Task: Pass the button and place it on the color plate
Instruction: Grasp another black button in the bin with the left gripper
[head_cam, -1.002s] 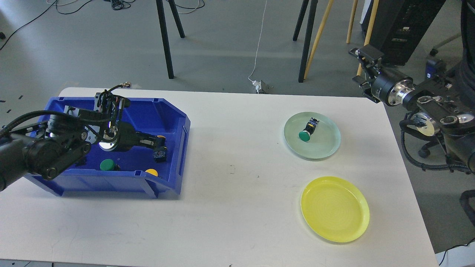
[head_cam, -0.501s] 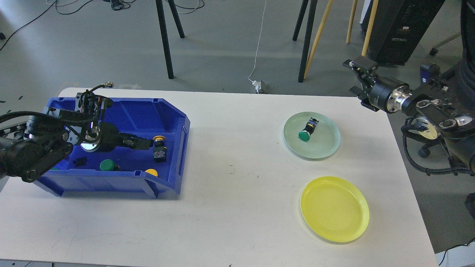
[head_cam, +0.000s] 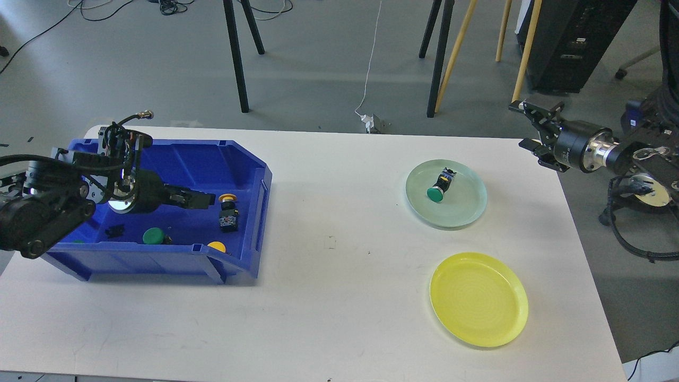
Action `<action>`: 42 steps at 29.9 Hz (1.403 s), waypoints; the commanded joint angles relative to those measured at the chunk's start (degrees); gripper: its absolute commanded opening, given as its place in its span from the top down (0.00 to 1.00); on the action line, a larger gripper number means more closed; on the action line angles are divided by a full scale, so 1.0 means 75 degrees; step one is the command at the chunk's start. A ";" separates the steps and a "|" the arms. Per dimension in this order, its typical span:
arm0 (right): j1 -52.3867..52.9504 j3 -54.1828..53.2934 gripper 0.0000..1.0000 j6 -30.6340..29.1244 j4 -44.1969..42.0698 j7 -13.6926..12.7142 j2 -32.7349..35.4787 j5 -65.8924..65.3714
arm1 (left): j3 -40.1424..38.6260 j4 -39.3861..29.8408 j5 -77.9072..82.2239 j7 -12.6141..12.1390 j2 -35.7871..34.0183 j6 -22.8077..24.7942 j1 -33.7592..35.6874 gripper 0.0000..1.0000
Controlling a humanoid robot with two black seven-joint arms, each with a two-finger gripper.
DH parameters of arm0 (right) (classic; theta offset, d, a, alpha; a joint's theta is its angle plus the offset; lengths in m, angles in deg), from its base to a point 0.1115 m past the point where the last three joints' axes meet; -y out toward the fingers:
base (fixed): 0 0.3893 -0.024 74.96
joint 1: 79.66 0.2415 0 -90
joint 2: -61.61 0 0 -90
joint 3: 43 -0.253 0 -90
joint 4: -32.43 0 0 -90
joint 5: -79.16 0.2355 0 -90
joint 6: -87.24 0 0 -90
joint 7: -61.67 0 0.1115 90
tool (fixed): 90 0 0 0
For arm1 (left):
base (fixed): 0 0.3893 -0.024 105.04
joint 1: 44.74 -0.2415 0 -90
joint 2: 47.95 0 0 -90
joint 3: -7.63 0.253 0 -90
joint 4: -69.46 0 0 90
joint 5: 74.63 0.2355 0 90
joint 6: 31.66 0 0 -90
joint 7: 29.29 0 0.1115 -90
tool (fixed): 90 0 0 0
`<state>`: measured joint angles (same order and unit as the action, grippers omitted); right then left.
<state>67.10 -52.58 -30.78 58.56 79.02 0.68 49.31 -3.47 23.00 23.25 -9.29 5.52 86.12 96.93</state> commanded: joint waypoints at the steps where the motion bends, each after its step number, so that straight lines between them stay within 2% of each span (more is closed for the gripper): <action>1: -0.0139 0.0011 0.01 0.0002 0.1258 -0.0016 0.1020 -0.0039 | 0.0050 -0.0508 0.0016 -0.0065 -0.0075 -0.0035 -0.0033 0.14; 8: -0.0467 0.0011 0.01 0.0002 0.2233 -0.0052 0.2018 -0.0028 | 0.0074 -0.1212 0.0074 -0.0159 -0.0403 0.0000 -0.0021 0.14; 14: -0.0526 0.0011 0.01 0.0002 0.2292 -0.0052 0.2054 -0.0016 | 0.0062 -0.1026 0.0074 -0.0159 -0.0392 0.0030 0.0085 0.14; 18: -0.0538 0.0011 0.01 0.0002 0.2444 -0.0063 0.2065 -0.0028 | 0.0062 -0.0616 0.0144 -0.0171 -0.0217 0.0012 0.0073 0.14; 26: -0.0690 0.0023 0.01 0.0090 0.2678 -0.0145 0.2054 -0.0039 | 0.0074 0.1001 0.0215 -0.0159 0.1049 -0.0035 0.0073 0.14; 33: -0.0713 0.0023 0.01 0.0172 0.2714 -0.0169 0.2065 -0.0040 | 0.0085 0.1447 0.0203 -0.0171 0.1354 -0.0093 0.0014 0.14; 42: -0.0807 0.0023 0.01 0.0184 0.2691 -0.0169 0.2054 -0.0110 | 0.0085 0.2197 0.0191 -0.0182 0.2197 -0.0258 0.0049 0.14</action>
<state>61.25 -52.40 -29.45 78.90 77.74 16.14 48.65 -2.83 37.92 24.69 -10.66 20.47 84.21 96.98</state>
